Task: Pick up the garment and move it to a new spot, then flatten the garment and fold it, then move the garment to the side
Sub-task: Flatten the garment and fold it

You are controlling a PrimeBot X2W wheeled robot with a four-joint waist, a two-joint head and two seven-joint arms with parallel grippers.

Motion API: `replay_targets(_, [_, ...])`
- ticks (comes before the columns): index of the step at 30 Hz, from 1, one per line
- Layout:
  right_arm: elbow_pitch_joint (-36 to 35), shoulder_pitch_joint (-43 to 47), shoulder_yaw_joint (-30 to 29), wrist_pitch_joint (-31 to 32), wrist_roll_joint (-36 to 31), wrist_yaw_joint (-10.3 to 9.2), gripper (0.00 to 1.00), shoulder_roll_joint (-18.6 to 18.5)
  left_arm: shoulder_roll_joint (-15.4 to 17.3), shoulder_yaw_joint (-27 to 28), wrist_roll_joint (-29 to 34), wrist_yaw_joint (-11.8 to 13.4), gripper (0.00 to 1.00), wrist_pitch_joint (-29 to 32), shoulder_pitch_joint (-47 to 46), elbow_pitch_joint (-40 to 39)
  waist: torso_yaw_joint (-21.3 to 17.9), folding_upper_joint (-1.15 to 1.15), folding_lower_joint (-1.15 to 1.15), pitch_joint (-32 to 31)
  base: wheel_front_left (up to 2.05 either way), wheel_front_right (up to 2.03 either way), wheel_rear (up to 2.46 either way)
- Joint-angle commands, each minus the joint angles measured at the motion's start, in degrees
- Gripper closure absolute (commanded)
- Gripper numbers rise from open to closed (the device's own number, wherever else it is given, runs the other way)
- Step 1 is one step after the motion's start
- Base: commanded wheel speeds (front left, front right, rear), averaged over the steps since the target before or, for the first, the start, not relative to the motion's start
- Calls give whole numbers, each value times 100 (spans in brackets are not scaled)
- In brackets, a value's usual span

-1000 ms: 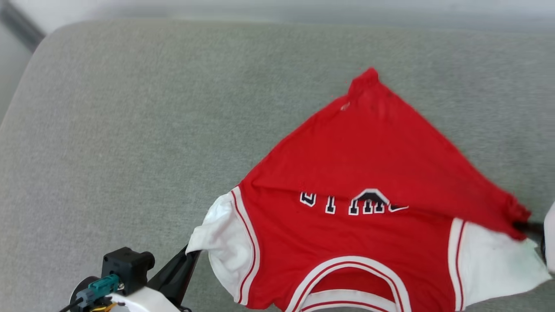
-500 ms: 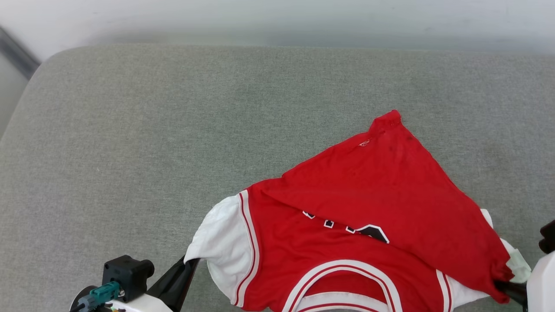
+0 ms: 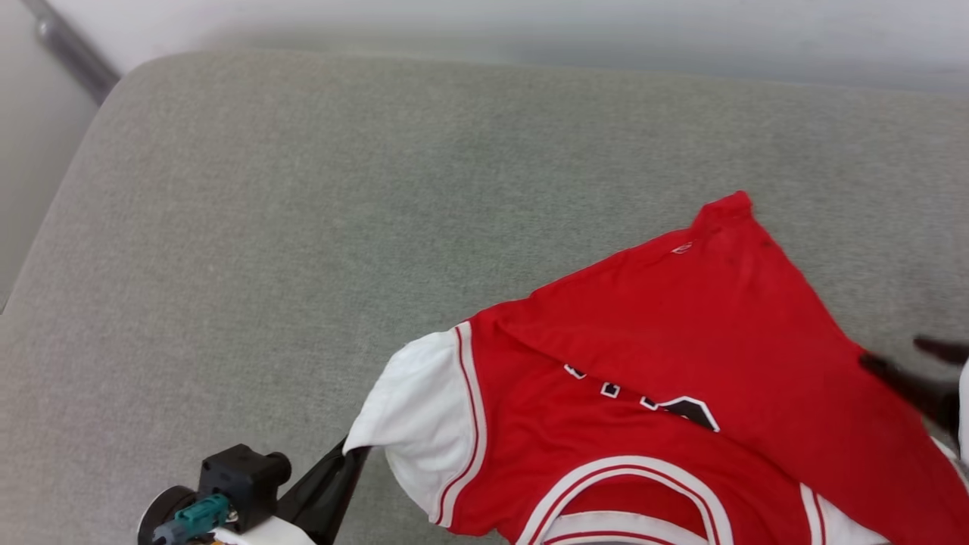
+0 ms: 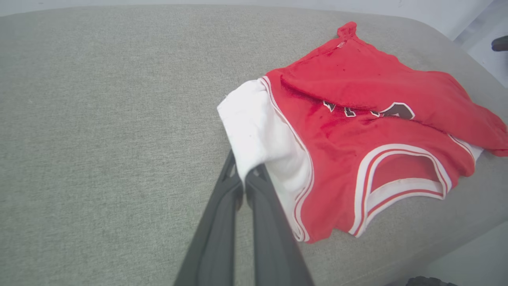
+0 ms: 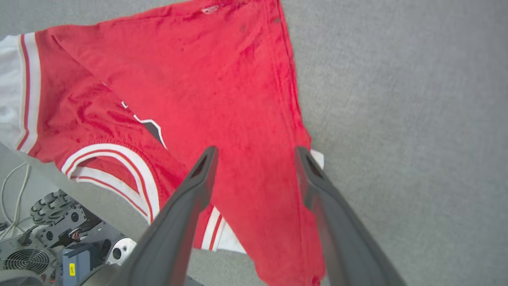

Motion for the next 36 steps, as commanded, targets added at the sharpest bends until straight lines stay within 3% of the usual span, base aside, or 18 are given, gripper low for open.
replay_targets(1, [47, -423, 71, 78, -161, -2, 0, 27, -57, -37, 67, 21, 100, 24, -134, -97, 210, 0, 1, 201, 0, 0, 0])
replay_targets(6, [565, -1332, 415, 149, -494, -2, 0, 182, -152, -144, 164, -1, 100, 59, -255, -207, 410, 0, 1, 468, 0, 0, 0])
replay_targets(12, [1826, -2655, 954, 111, -1018, -2, 0, 400, -338, -328, 286, -178, 100, 128, -585, -245, 774, 0, 1, 810, 0, 0, 0])
replay_targets(17, [2531, -3306, 1157, 118, -1235, -2, 0, 334, -526, -420, 345, -259, 100, 87, -783, -210, 1060, 0, 1, 1104, 0, 0, 0])
replay_targets(24, [3291, -3599, 1254, -2, -1405, -2, 0, 216, -747, -551, 370, -386, 100, 39, -970, -62, 1368, 0, 1, 1343, 0, 0, 0])
replay_targets(33, [3893, -3105, 1538, -77, -1324, -2, 0, 156, -831, -601, 310, -452, 100, -41, -994, 86, 1584, 0, 1, 1405, 0, 0, 0])
replay_targets(34, [3928, -3061, 1563, -80, -1322, -2, 55, 129, -835, -605, 303, -459, 100, -51, -991, 98, 1595, 0, 1, 1403, 0, 0, 0])
replay_targets(35, [3953, -3039, 1586, -106, -1337, -2, 100, 94, -840, -608, 299, -452, 100, -61, -988, 111, 1602, 0, 1, 1398, 0, 0, 0])
replay_targets(36, [3976, -3022, 1613, -127, -1351, -2, 100, 61, -842, -608, 302, -453, 100, -56, -990, 125, 1602, 0, 1, 1389, 0, 0, 0])
